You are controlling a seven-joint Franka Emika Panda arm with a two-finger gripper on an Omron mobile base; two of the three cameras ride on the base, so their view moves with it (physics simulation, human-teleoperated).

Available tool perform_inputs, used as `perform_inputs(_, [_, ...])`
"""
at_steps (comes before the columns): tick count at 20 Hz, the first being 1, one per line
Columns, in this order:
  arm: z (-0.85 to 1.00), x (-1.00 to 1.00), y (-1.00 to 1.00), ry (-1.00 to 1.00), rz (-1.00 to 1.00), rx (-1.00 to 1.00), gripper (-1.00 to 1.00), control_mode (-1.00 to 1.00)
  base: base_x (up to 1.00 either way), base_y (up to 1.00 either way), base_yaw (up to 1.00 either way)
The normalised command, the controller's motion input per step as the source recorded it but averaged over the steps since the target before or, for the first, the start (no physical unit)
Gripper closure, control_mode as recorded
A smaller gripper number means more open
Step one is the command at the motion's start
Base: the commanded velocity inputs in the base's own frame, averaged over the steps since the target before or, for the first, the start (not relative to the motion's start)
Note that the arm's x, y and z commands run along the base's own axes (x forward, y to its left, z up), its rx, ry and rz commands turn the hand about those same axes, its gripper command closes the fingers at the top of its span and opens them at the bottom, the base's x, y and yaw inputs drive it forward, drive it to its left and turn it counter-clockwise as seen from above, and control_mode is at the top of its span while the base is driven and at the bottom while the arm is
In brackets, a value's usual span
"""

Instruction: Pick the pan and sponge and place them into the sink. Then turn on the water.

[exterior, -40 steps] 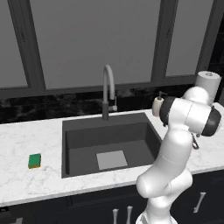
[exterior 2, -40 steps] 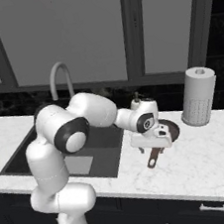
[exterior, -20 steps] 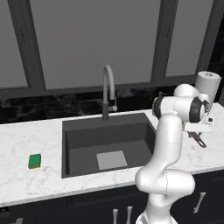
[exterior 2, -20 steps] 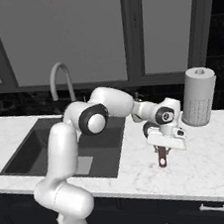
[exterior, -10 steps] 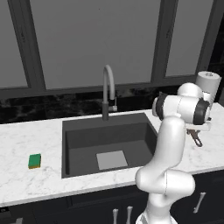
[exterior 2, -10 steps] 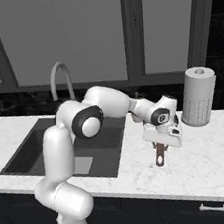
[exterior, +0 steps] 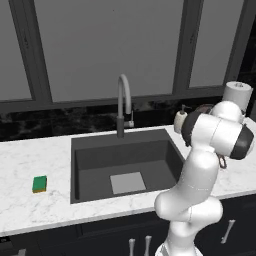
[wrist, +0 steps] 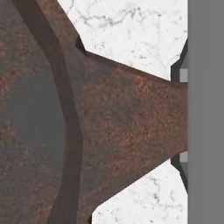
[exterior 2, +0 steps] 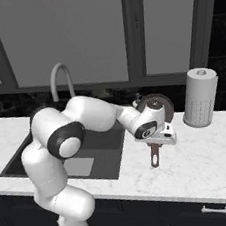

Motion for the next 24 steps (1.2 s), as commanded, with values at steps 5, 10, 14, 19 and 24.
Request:
perform_inputs(5, [0.51, -0.53, 0.17, -0.44, 0.01, -0.16, 1.00, -1.00, 0.00, 0.00, 0.00])
perform_inputs(10, [0.73, -0.69, 0.19, -0.36, 0.07, -0.14, 1.00, -1.00, 0.00, 0.00, 0.00])
perform_inputs(14, [0.82, -0.65, 0.20, -0.24, 0.09, -0.11, 1.00, -1.00, 0.00, 0.00, 0.00])
perform_inputs(19, [0.86, -0.22, 0.36, -0.01, 0.14, -0.13, 1.00, -1.00, 0.00, 0.00, 0.00])
perform_inputs(24, [0.67, -0.04, 0.31, 0.19, 0.20, -0.06, 1.00, -1.00, 0.00, 0.00, 0.00])
